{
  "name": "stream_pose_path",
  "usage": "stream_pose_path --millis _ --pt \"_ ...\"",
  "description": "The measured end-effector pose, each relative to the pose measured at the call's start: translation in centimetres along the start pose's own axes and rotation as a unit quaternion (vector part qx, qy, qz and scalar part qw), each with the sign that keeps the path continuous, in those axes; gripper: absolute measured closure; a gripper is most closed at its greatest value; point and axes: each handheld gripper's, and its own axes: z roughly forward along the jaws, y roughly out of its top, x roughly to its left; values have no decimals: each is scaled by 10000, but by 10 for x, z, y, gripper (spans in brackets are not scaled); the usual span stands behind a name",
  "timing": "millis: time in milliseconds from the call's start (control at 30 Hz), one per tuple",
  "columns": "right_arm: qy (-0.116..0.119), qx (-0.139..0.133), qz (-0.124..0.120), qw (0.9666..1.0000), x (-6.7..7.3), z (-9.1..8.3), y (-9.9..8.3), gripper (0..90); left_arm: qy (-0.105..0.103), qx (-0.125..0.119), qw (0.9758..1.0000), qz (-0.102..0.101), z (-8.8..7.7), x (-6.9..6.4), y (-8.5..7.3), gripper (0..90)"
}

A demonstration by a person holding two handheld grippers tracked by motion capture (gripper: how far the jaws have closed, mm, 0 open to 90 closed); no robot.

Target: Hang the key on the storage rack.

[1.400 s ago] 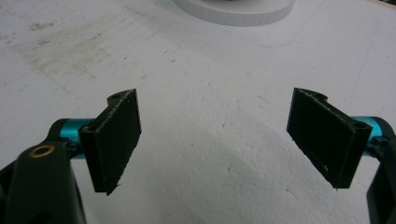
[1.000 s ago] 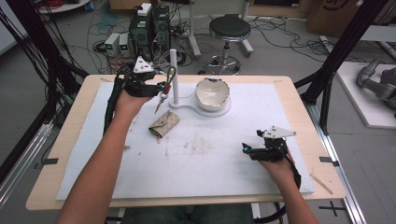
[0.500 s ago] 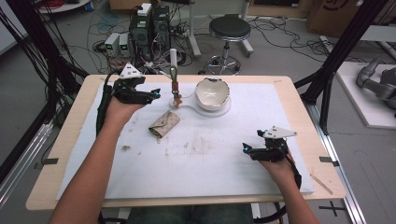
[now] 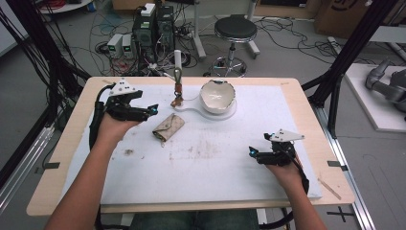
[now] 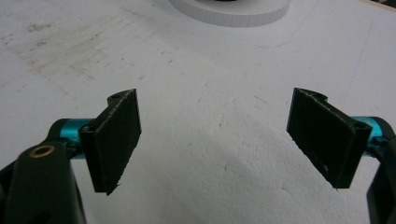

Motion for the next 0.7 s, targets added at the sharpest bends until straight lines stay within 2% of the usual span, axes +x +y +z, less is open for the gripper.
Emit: stream_pose_path --millis 167,267,333,367,533,700 --pt "10 16 -16 10000 0 0 0 179 -137 -29 9999 33 -7 -11 -16 190" --pt "8 20 -14 10000 0 0 0 179 -215 -84 9997 -38 -10 -15 -23 181" --pt "8 15 -16 10000 0 0 0 179 -274 -125 9995 -89 -15 -19 -34 173" --pt "9 19 2 10000 0 0 -1 179 -274 -125 9995 -89 -15 -19 -34 169" --pt "22 30 2 10000 0 1 -1 179 -336 -96 9991 -226 -21 -22 -55 157" --pt "29 31 -41 10000 -1 1 -2 179 -313 -60 9990 -302 -25 -21 -65 156"
